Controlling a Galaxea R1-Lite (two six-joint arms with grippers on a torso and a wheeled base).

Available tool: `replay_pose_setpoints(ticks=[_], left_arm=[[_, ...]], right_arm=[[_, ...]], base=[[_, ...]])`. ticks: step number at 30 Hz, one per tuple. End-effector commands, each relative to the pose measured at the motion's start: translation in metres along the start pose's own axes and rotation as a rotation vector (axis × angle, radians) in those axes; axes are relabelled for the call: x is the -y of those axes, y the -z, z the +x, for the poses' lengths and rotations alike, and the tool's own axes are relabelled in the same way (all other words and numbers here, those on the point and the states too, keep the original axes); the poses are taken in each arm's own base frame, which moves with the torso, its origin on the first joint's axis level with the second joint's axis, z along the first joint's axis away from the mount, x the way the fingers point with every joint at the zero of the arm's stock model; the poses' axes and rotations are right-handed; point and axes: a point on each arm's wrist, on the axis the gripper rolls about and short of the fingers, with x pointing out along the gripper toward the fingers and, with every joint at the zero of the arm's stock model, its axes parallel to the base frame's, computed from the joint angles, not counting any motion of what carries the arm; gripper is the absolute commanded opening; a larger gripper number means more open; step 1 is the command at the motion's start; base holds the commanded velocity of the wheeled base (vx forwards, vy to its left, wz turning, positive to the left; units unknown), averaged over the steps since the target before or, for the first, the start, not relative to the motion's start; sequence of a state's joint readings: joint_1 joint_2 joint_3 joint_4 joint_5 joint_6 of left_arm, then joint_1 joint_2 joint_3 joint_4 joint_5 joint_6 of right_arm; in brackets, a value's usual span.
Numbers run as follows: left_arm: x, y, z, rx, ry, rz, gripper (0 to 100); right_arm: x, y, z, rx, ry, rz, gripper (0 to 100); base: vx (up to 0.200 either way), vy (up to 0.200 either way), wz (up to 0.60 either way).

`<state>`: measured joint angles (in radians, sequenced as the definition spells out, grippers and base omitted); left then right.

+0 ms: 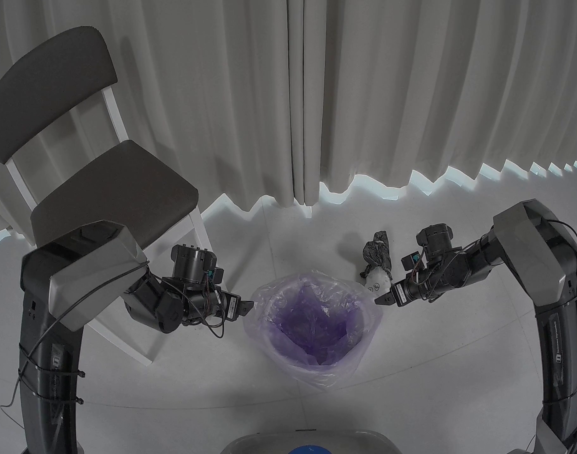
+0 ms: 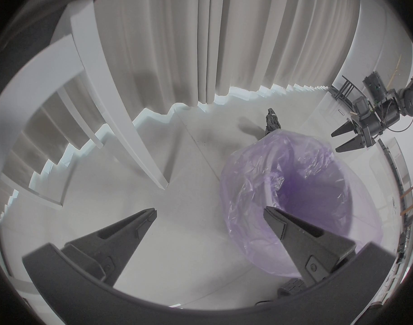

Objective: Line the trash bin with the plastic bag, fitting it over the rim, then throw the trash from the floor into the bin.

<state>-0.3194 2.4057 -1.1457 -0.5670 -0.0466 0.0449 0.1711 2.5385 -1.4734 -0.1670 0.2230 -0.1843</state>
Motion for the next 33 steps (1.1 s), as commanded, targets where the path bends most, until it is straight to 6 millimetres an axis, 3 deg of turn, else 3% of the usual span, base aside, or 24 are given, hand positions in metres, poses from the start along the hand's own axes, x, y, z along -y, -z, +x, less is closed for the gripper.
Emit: replay_pose_setpoints(ticks=[1,7,11,18,24,27,33], left_arm=[[0.009,-0.014,-0.030,0.067,0.015,-0.028,100],[0.021,-0.013,-0.060,0.132,0.063,-0.012,100],[0.030,-0.018,-0.077,0.177,0.090,-0.028,100],[0.041,-0.022,-0.083,0.221,0.086,-0.040,100],[0.040,-0.022,-0.090,0.290,-0.018,-0.051,100],[0.038,-0.025,-0.107,0.337,-0.021,-0.056,100],[0.035,-0.029,-0.134,0.371,-0.022,-0.061,100]], right_arm=[[-0.006,-0.006,-0.034,0.058,-0.004,-0.004,100],[-0.020,0.002,-0.052,0.116,-0.041,0.001,100],[-0.046,0.003,-0.062,0.177,-0.074,-0.011,100],[-0.105,0.005,-0.068,0.217,-0.168,-0.068,100],[-0.157,0.012,-0.065,0.222,-0.261,-0.151,100],[-0.167,0.014,-0.055,0.223,-0.280,-0.172,100],[-0.168,0.022,-0.038,0.192,-0.283,-0.171,100]], base=[[0.000,0.000,0.00],[0.000,0.000,0.00],[-0.200,0.000,0.00],[-0.057,0.000,0.00],[0.000,0.000,0.00],[0.000,0.000,0.00],[0.000,0.000,0.00]])
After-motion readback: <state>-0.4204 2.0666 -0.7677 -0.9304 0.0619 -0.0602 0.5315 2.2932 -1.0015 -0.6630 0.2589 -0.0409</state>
